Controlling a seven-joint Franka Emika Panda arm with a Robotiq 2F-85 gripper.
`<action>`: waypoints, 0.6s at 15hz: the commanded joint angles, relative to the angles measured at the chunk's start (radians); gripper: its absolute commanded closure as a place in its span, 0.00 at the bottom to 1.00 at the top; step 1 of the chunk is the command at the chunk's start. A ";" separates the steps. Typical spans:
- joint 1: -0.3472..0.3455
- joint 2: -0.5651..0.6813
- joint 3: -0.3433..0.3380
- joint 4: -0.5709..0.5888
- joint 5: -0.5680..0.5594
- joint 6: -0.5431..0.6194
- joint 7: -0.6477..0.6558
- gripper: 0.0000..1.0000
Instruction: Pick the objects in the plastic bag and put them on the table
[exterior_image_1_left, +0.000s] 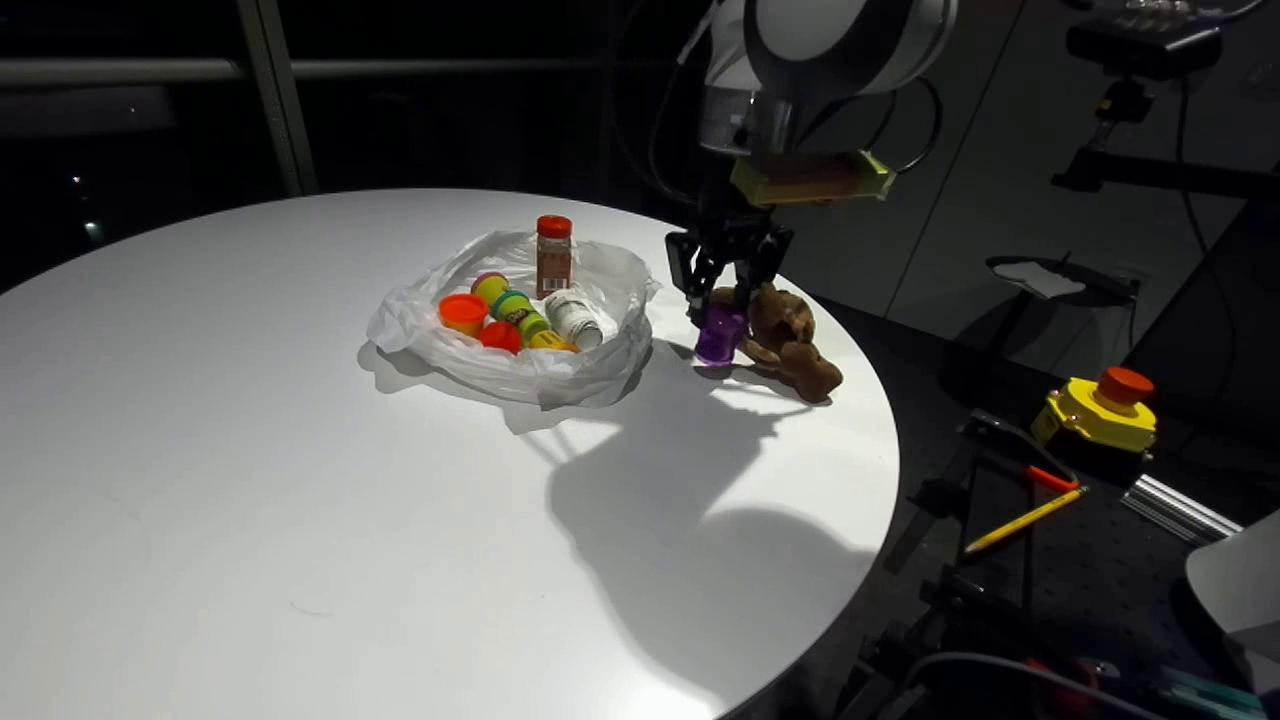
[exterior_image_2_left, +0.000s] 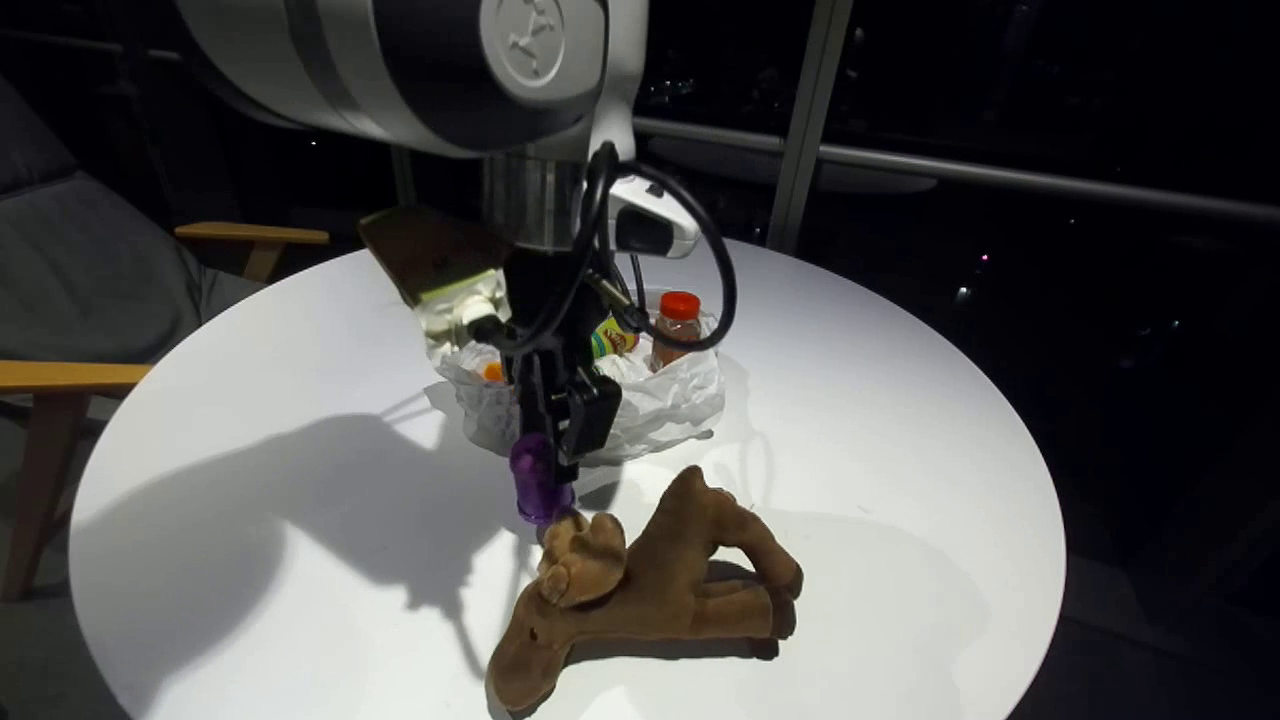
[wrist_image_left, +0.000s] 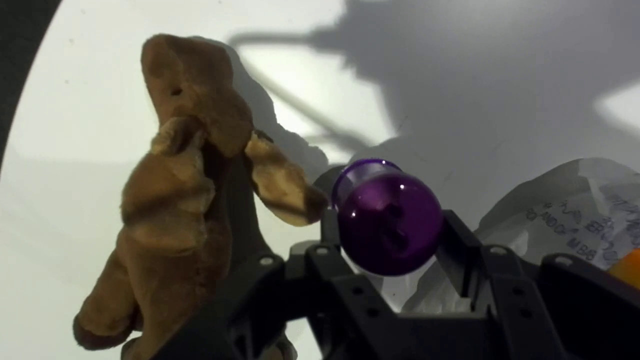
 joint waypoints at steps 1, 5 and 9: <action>0.027 0.078 -0.032 0.016 -0.055 0.128 0.038 0.74; 0.047 0.107 -0.065 0.026 -0.074 0.150 0.024 0.74; 0.072 0.008 -0.079 -0.001 -0.095 0.123 0.036 0.10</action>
